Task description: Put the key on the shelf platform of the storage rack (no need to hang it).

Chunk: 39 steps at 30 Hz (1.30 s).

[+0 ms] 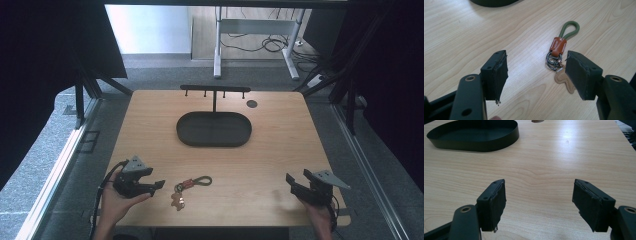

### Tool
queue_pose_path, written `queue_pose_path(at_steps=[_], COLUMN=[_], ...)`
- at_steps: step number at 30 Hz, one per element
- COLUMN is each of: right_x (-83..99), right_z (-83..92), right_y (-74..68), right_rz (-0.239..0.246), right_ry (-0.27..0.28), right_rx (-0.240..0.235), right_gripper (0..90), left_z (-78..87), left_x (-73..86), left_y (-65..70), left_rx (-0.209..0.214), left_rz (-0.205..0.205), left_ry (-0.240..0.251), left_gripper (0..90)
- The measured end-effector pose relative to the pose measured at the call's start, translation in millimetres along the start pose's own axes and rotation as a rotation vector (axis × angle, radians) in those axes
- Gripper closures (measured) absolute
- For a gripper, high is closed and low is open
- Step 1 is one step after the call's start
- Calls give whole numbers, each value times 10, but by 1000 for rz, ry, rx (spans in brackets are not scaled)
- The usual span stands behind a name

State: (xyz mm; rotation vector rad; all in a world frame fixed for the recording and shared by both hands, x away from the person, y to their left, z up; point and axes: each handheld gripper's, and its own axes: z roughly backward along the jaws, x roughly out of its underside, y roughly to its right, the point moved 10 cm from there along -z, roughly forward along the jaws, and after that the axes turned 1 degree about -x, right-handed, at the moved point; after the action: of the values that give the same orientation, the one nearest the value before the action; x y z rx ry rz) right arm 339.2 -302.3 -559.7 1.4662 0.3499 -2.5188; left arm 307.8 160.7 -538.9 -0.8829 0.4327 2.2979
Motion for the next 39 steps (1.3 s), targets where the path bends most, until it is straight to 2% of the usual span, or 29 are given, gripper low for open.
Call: queue_pose_path(at_steps=[2,5,6,8,15,18,19,21,24,27,33,39], right_x=[5,14,16,19,28,46,46,43,30,33,36,51], right_z=[-3,-7,-10,-7,-9,-23,-24,-23,-19,-20,-15,-29], right_y=[6,4,-3,-17,-17,-17,-21,-28,-47,-50,-37,-39], right_rz=[-3,-6,-6,1,0,1,2,5,13,15,11,13], right_ry=[-2,-2,-3,-6,-5,-12,-12,-11,-11,-12,-10,-17], right_rx=[0,2,1,2,-2,-4,-4,-6,-8,-9,-6,-4], right_gripper=[278,281,281,281,283,283,283,284,284,284,285,285], left_z=[-5,-26,-26,-70,-158,-216,-258,-278,-359,-390,-470,-521], left_x=[-16,-88,-88,-156,-243,-289,-312,-324,-362,-383,-439,-407], left_y=[12,86,86,150,188,261,307,329,397,418,495,469], left_rx=[-3,12,12,24,35,59,68,70,84,85,113,111], left_rz=[-7,-46,-46,-86,-109,-134,-151,-158,-184,-195,-212,-214], left_ry=[-4,-5,-5,-16,-37,-44,-58,-65,-100,-115,-137,-176], left_gripper=[352,353,352,352,354,355,356,356,357,358,370,371])
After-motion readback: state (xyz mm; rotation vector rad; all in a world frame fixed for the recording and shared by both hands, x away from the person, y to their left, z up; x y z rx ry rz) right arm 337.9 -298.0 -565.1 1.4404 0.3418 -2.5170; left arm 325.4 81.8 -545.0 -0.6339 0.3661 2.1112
